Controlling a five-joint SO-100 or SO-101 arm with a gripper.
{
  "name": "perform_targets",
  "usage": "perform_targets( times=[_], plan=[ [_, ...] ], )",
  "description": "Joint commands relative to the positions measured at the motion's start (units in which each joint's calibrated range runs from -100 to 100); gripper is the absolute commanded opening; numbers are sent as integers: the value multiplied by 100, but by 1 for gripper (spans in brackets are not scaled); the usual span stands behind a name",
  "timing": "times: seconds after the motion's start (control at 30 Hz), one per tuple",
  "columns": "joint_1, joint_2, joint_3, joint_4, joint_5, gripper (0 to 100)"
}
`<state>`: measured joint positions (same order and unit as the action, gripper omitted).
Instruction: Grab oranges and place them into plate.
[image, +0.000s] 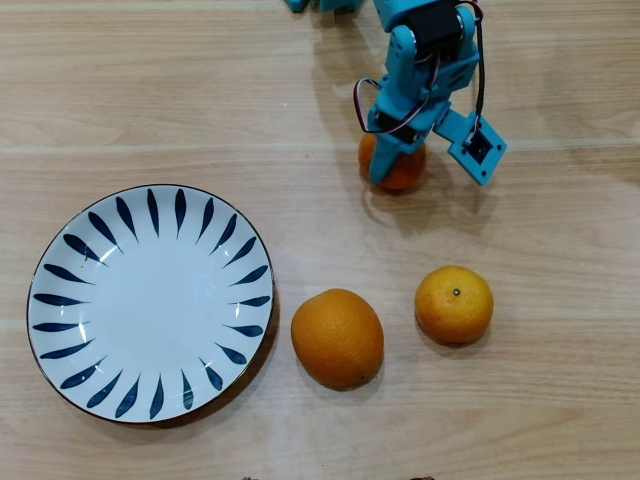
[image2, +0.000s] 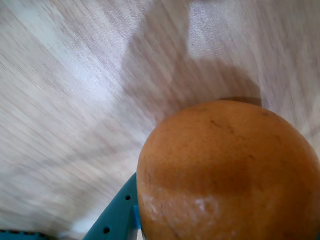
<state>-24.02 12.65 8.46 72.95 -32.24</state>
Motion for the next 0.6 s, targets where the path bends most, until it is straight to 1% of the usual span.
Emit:
perform_targets(
  times=[0.0, 0.2, 0.3, 0.47, 0.57],
  plan=[
    [23, -40, -243, -37, -43, 20],
    [39, -141, -325, 32, -7, 20],
    [168, -471, -642, 49, 19, 20],
    [531, -1544, -932, 14, 343, 20],
    [1095, -2246, -977, -175, 636, 20]
  ],
)
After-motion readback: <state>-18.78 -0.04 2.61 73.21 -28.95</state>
